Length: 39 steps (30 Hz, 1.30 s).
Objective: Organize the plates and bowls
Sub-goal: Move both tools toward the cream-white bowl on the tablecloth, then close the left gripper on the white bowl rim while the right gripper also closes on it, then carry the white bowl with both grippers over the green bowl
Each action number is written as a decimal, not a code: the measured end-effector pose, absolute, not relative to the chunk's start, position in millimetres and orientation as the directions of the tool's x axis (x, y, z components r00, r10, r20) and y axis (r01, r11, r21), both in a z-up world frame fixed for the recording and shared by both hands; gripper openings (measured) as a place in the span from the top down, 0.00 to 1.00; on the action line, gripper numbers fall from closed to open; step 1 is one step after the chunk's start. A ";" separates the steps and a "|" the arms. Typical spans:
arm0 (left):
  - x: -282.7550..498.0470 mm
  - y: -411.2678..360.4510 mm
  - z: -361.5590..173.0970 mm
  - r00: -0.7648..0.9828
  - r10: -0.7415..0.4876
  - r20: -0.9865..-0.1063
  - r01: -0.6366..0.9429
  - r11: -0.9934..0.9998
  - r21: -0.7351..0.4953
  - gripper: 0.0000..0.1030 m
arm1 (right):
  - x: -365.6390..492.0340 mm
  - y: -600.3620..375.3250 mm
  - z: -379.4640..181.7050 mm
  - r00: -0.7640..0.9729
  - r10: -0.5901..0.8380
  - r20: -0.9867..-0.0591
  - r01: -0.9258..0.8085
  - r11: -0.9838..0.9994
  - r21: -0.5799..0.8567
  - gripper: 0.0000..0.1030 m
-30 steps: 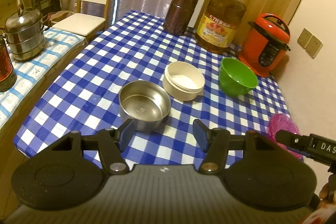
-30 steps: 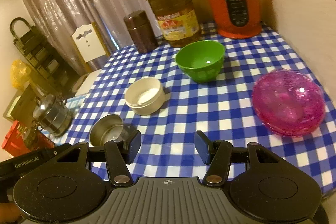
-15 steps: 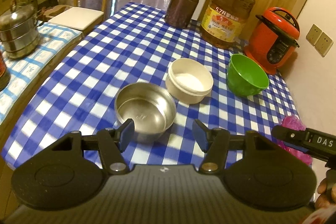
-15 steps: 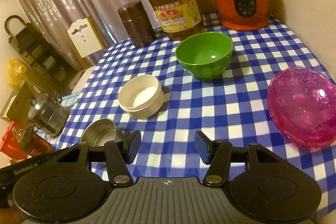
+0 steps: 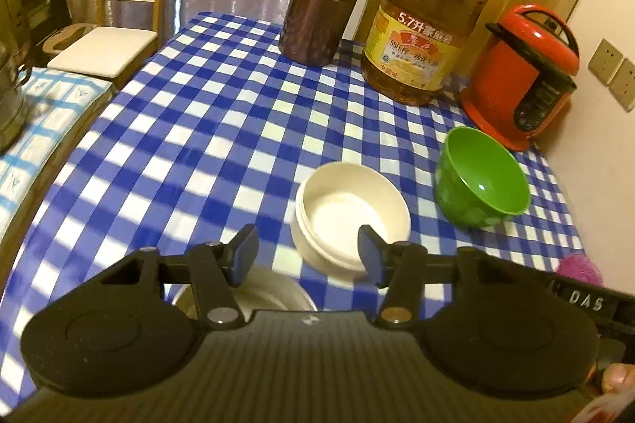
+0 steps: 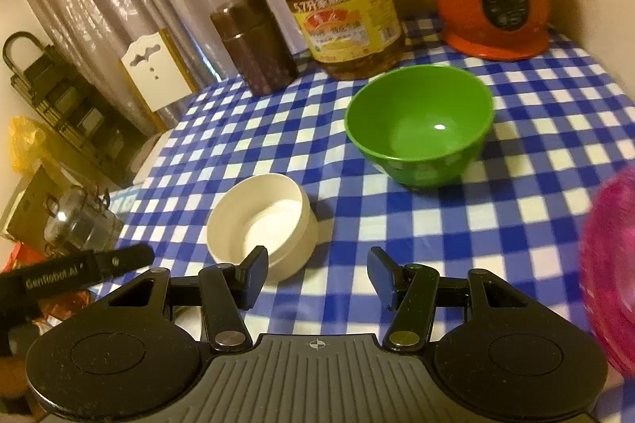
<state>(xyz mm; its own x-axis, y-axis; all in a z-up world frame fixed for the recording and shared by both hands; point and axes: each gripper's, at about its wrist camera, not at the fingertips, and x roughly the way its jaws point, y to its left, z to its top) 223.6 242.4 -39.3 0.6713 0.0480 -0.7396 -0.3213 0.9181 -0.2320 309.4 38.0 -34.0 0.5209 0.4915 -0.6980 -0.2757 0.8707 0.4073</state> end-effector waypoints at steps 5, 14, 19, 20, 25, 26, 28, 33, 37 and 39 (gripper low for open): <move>256.3 255.0 -58.4 0.639 0.027 -0.769 -0.305 0.926 -0.221 0.60 | 338.4 51.8 -59.3 0.483 0.502 -0.718 -0.272 0.865 0.421 0.46; 294.0 261.4 -92.0 0.583 0.006 -0.812 -0.276 0.942 -0.191 0.65 | 373.4 72.9 -87.3 0.440 0.538 -0.719 -0.279 0.843 0.460 0.59; 306.5 262.7 -101.2 0.566 -0.001 -0.824 -0.263 0.948 -0.182 0.71 | 385.3 82.4 -100.7 0.410 0.542 -0.734 -0.268 0.840 0.471 0.67; 308.3 262.4 -102.5 0.565 -0.001 -0.825 -0.258 0.949 -0.178 0.74 | 386.8 83.0 -102.6 0.405 0.544 -0.735 -0.264 0.839 0.475 0.69; 315.6 260.1 -107.3 0.554 0.008 -0.833 -0.245 0.957 -0.154 0.81 | 390.2 84.5 -105.5 0.398 0.549 -0.735 -0.261 0.836 0.483 0.76; 316.1 259.9 -108.3 0.551 0.010 -0.835 -0.245 0.958 -0.150 0.81 | 391.1 84.8 -106.0 0.398 0.551 -0.734 -0.262 0.835 0.484 0.78; 316.8 260.2 -110.1 0.545 0.014 -0.838 -0.248 0.958 -0.145 0.82 | 392.4 85.5 -107.3 0.399 0.550 -0.734 -0.259 0.835 0.485 0.79; 319.2 259.8 -114.4 0.532 -0.002 -0.847 -0.237 0.960 -0.151 0.90 | 395.3 90.4 -108.5 0.390 0.552 -0.736 -0.257 0.834 0.489 0.82; 319.3 256.3 -113.8 0.526 0.000 -0.851 -0.226 0.964 -0.140 0.90 | 395.5 90.0 -108.5 0.388 0.552 -0.738 -0.247 0.834 0.494 0.82; 318.1 255.7 -113.2 0.524 -0.004 -0.852 -0.225 0.964 -0.143 0.90 | 395.4 89.5 -108.2 0.387 0.548 -0.742 -0.242 0.837 0.491 0.83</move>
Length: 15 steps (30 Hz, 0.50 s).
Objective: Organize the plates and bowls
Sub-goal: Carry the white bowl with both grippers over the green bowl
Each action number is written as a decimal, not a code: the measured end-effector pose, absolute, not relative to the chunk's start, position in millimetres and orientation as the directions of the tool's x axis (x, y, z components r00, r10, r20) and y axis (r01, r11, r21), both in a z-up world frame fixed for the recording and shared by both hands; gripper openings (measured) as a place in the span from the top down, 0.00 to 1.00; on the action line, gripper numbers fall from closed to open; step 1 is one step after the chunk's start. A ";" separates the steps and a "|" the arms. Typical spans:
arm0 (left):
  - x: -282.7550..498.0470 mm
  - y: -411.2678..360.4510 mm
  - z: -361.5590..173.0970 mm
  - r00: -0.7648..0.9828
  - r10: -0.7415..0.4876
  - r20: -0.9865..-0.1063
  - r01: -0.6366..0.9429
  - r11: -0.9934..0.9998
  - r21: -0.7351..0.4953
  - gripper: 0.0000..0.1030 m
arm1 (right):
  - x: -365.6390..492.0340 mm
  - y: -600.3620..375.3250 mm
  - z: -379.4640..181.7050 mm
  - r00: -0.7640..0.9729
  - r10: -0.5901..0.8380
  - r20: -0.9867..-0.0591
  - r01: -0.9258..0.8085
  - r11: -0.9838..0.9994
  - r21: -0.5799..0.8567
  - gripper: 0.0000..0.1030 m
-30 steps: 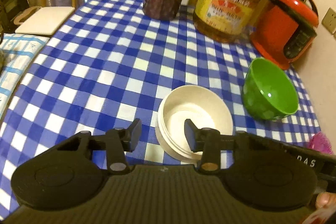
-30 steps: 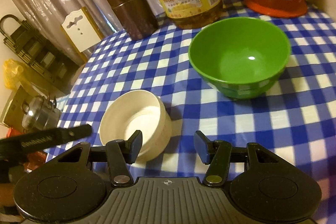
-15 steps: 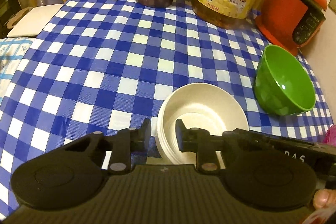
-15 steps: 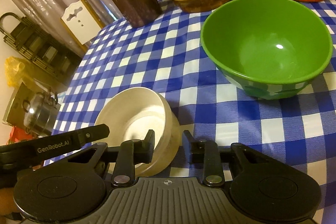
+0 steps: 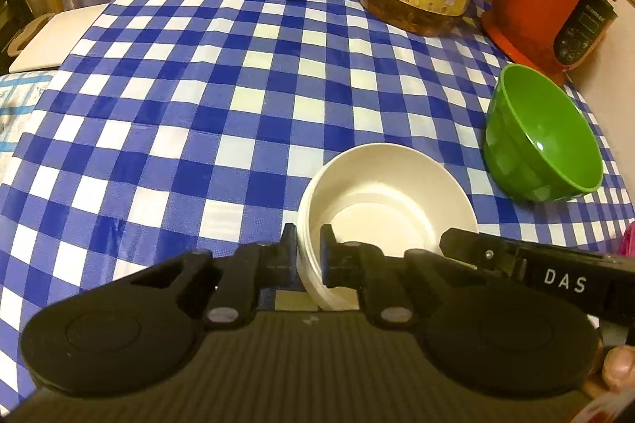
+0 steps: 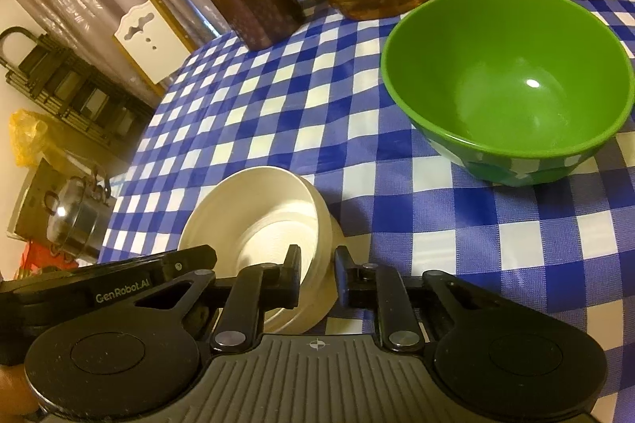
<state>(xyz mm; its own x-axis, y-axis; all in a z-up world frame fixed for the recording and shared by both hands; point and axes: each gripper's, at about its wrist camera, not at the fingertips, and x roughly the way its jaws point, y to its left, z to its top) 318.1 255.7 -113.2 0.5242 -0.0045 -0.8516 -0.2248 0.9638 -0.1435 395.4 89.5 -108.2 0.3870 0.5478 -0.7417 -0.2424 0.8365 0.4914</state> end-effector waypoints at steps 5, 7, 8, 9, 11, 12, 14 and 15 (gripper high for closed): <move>311.8 252.4 -105.8 0.535 -0.011 -0.845 -0.217 0.965 -0.150 0.91 | 391.7 84.8 -101.3 0.389 0.541 -0.746 -0.235 0.841 0.488 0.86; 308.4 249.7 -99.2 0.546 -0.011 -0.838 -0.213 0.965 -0.151 0.91 | 390.0 81.8 -94.9 0.396 0.539 -0.744 -0.234 0.842 0.486 0.86; 306.6 248.2 -95.1 0.552 -0.010 -0.834 -0.212 0.965 -0.153 0.91 | 388.8 80.2 -90.9 0.400 0.540 -0.741 -0.238 0.842 0.485 0.86; 304.4 246.9 -90.8 0.559 -0.012 -0.829 -0.213 0.964 -0.157 0.91 | 387.3 78.8 -86.4 0.406 0.540 -0.737 -0.240 0.841 0.485 0.86; 300.7 244.0 -81.4 0.572 -0.013 -0.820 -0.212 0.964 -0.164 0.91 | 384.3 74.7 -76.6 0.418 0.542 -0.729 -0.244 0.840 0.485 0.87; 298.8 242.4 -75.9 0.580 -0.016 -0.815 -0.211 0.963 -0.169 0.91 | 382.8 72.5 -70.7 0.426 0.543 -0.724 -0.245 0.839 0.486 0.87; 296.4 239.2 -65.6 0.593 -0.021 -0.805 -0.210 0.961 -0.179 0.91 | 380.2 68.1 -60.9 0.439 0.543 -0.716 -0.245 0.839 0.486 0.87; 295.7 236.5 -59.4 0.601 -0.023 -0.799 -0.207 0.961 -0.184 0.91 | 378.9 65.1 -54.4 0.447 0.543 -0.711 -0.246 0.839 0.486 0.87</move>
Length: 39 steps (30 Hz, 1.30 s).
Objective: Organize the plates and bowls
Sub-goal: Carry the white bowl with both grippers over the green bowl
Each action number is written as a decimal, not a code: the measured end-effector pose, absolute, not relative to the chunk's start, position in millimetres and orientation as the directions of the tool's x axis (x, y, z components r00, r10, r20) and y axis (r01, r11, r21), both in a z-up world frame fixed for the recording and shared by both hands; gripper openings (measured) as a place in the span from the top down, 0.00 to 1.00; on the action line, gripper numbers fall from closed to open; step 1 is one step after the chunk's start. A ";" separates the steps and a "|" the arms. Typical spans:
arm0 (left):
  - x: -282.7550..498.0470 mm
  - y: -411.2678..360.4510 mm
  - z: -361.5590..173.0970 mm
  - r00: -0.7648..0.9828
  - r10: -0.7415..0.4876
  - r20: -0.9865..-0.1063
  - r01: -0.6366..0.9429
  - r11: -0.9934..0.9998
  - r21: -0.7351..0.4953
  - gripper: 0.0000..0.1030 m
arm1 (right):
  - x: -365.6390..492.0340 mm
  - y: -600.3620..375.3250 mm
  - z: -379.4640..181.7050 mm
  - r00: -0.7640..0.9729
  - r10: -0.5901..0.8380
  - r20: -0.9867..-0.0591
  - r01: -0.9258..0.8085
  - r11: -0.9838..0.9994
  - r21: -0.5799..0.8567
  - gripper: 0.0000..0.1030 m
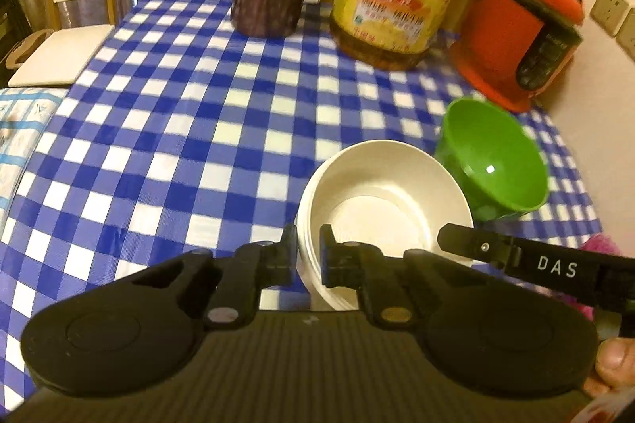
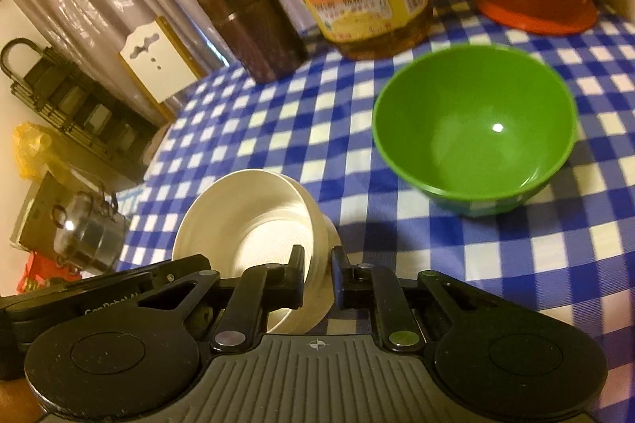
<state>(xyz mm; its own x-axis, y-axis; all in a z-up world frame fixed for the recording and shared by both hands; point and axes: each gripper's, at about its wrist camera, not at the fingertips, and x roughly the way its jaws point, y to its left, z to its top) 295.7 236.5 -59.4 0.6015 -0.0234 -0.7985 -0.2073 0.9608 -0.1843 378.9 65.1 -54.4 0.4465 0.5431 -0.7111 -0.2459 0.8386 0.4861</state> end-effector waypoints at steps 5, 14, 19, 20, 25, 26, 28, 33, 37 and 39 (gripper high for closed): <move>297.7 220.7 -30.9 0.642 -0.044 -0.766 -0.180 0.962 -0.206 0.91 | 373.7 48.2 -22.4 0.504 0.531 -0.682 -0.261 0.846 0.465 0.87; 328.8 179.5 -7.0 0.687 -0.083 -0.722 -0.114 0.969 -0.220 0.91 | 381.5 8.0 8.0 0.589 0.479 -0.651 -0.233 0.872 0.431 0.88; 354.7 155.8 -8.4 0.691 -0.117 -0.714 -0.077 0.969 -0.234 0.91 | 397.4 -18.6 6.3 0.613 0.442 -0.655 -0.177 0.885 0.432 0.89; 360.4 151.8 -10.1 0.689 -0.123 -0.714 -0.073 0.969 -0.237 0.91 | 400.8 -22.8 5.1 0.614 0.436 -0.657 -0.169 0.887 0.430 0.89; 385.0 137.0 -24.3 0.676 -0.142 -0.723 -0.059 0.968 -0.245 0.91 | 416.4 -40.0 -4.9 0.620 0.405 -0.671 -0.137 0.899 0.416 0.89; 389.3 134.9 -27.7 0.672 -0.144 -0.726 -0.058 0.968 -0.246 0.91 | 419.6 -42.3 -6.7 0.621 0.402 -0.673 -0.136 0.900 0.413 0.89; 396.6 131.9 -35.1 0.664 -0.151 -0.732 -0.057 0.966 -0.251 0.91 | 426.0 -45.9 -10.9 0.620 0.392 -0.680 -0.129 0.905 0.404 0.89; 413.1 125.0 -53.2 0.642 -0.159 -0.750 -0.058 0.965 -0.254 0.91 | 443.3 -52.1 -26.1 0.611 0.369 -0.700 -0.110 0.916 0.387 0.89; 423.6 123.2 -66.2 0.623 -0.159 -0.766 -0.065 0.965 -0.254 0.91 | 454.1 -53.1 -36.5 0.603 0.363 -0.711 -0.109 0.920 0.377 0.89; 426.2 123.3 -71.5 0.617 -0.155 -0.771 -0.071 0.965 -0.251 0.91 | 458.6 -52.3 -42.2 0.595 0.363 -0.717 -0.114 0.921 0.372 0.89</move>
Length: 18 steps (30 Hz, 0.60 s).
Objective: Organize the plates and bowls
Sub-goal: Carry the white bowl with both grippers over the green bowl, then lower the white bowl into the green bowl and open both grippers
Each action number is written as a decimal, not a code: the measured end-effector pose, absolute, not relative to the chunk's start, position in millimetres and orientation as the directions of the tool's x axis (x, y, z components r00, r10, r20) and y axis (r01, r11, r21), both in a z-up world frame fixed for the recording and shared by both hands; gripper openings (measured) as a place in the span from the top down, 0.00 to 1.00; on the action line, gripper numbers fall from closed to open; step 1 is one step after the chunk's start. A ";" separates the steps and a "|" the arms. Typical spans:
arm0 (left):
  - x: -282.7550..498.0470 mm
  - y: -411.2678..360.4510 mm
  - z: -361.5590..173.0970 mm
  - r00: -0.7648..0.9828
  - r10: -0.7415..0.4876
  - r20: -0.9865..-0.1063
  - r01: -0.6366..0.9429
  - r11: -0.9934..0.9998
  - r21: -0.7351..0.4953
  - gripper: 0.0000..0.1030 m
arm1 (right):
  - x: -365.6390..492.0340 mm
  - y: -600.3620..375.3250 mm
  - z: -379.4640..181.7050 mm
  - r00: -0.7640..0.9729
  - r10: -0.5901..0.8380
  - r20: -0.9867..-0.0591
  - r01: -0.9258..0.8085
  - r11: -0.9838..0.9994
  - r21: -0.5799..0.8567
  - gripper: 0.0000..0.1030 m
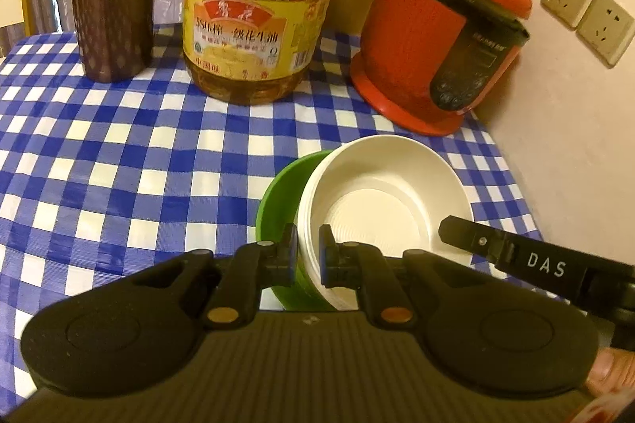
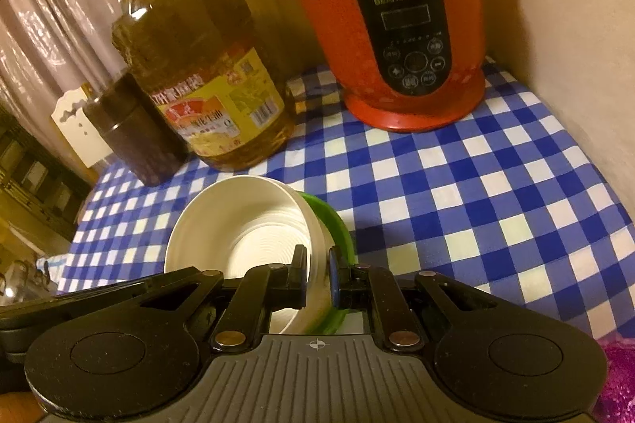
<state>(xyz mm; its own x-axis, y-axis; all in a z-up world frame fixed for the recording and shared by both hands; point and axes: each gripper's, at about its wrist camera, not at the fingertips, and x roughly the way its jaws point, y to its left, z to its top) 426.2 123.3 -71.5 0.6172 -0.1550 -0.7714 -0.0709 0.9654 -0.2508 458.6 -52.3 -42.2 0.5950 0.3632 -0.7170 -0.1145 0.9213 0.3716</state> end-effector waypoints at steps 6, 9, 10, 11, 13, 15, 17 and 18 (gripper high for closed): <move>428.8 124.8 -82.3 0.604 -0.145 -0.784 -0.087 0.965 -0.246 0.91 | 463.9 -47.2 -53.5 0.581 0.356 -0.732 -0.134 0.929 0.346 0.89; 428.7 124.9 -85.0 0.601 -0.143 -0.787 -0.089 0.966 -0.243 0.91 | 464.7 -45.5 -56.5 0.577 0.351 -0.737 -0.144 0.932 0.331 0.89; 428.6 124.8 -85.6 0.601 -0.138 -0.787 -0.091 0.967 -0.239 0.91 | 464.8 -45.3 -57.6 0.575 0.353 -0.738 -0.146 0.932 0.333 0.89; 428.3 125.2 -86.2 0.601 -0.134 -0.788 -0.093 0.968 -0.235 0.91 | 465.1 -44.4 -58.4 0.571 0.354 -0.740 -0.148 0.932 0.332 0.89; 428.0 126.2 -86.5 0.603 -0.135 -0.786 -0.094 0.967 -0.238 0.91 | 465.3 -42.8 -59.7 0.570 0.352 -0.742 -0.154 0.933 0.325 0.89; 428.1 126.1 -85.8 0.605 -0.133 -0.785 -0.096 0.967 -0.237 0.91 | 465.2 -41.2 -60.0 0.571 0.349 -0.743 -0.160 0.935 0.315 0.89; 428.2 125.4 -84.7 0.606 -0.127 -0.785 -0.095 0.969 -0.230 0.91 | 465.3 -40.8 -60.4 0.570 0.349 -0.744 -0.163 0.935 0.314 0.89; 428.3 124.9 -84.4 0.606 -0.124 -0.785 -0.093 0.970 -0.225 0.91 | 465.1 -40.4 -60.5 0.570 0.349 -0.744 -0.165 0.936 0.313 0.89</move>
<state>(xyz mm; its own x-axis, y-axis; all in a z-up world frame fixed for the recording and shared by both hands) 428.3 124.9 -84.4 0.6064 -0.1243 -0.7854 -0.0933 0.9698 -0.2255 465.1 -40.4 -60.5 0.5699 0.3489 -0.7440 -0.1647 0.9355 0.3125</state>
